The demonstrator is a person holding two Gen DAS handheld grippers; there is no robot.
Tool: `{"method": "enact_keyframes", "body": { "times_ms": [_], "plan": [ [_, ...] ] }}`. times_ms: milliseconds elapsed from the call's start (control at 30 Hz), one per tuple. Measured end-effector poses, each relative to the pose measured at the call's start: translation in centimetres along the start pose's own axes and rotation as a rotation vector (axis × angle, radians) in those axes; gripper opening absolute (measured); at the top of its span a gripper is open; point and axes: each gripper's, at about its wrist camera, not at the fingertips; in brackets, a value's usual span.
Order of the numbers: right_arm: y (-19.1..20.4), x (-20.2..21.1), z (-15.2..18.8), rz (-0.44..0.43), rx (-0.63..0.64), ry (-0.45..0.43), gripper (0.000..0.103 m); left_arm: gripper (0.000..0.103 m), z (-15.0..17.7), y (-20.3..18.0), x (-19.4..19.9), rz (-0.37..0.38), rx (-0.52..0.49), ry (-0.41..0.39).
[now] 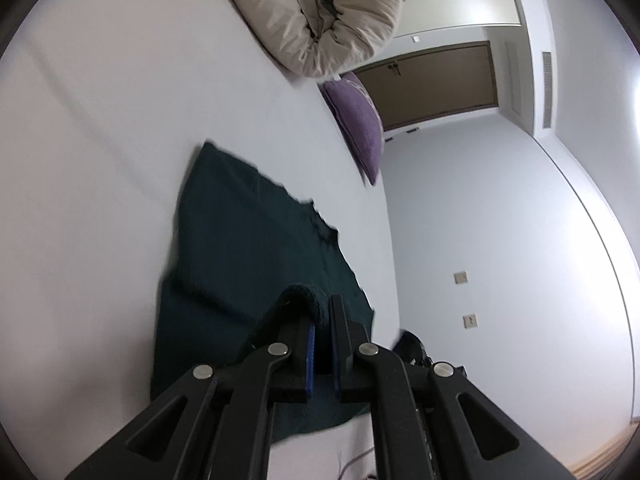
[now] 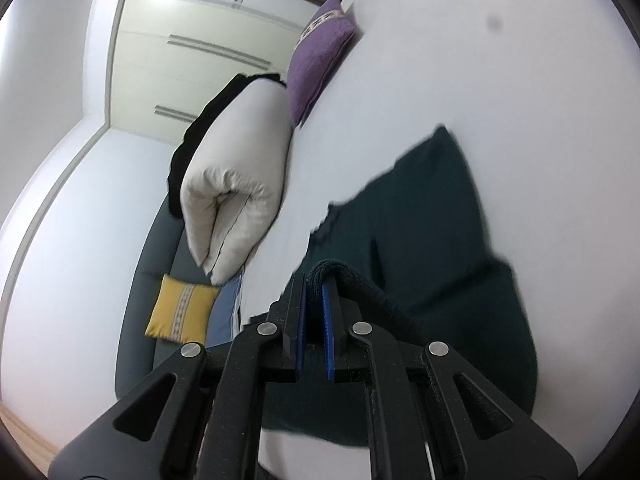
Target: Fold small clothes
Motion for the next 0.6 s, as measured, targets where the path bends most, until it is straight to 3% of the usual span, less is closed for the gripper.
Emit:
{"method": "enact_keyframes", "body": {
  "times_ms": [300,533,567,600],
  "plan": [
    [-2.7,-7.7,-6.2,0.077,-0.053,-0.050,0.006,0.007,-7.0,1.9,-6.9,-0.068,0.031,-0.038],
    [-5.6,-11.9,-9.6,0.156,-0.075,-0.085,0.006,0.007,-8.9,3.3,-10.6,-0.178,0.002,-0.039],
    [-6.4,-12.7,-9.9,0.183,-0.083,-0.082,0.010,0.008,-9.0,3.9,-11.1,-0.190,0.014,-0.035],
    [-7.0,-13.2,-10.1,0.195,-0.091,-0.081,0.011,0.015,-9.1,4.2,-11.5,-0.194,0.020,-0.031]
  ]
}}
Point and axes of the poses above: each gripper's, at about its wrist camera, not at the fingertips, and x roughly against the way its jaws point, y to its left, z to its underside
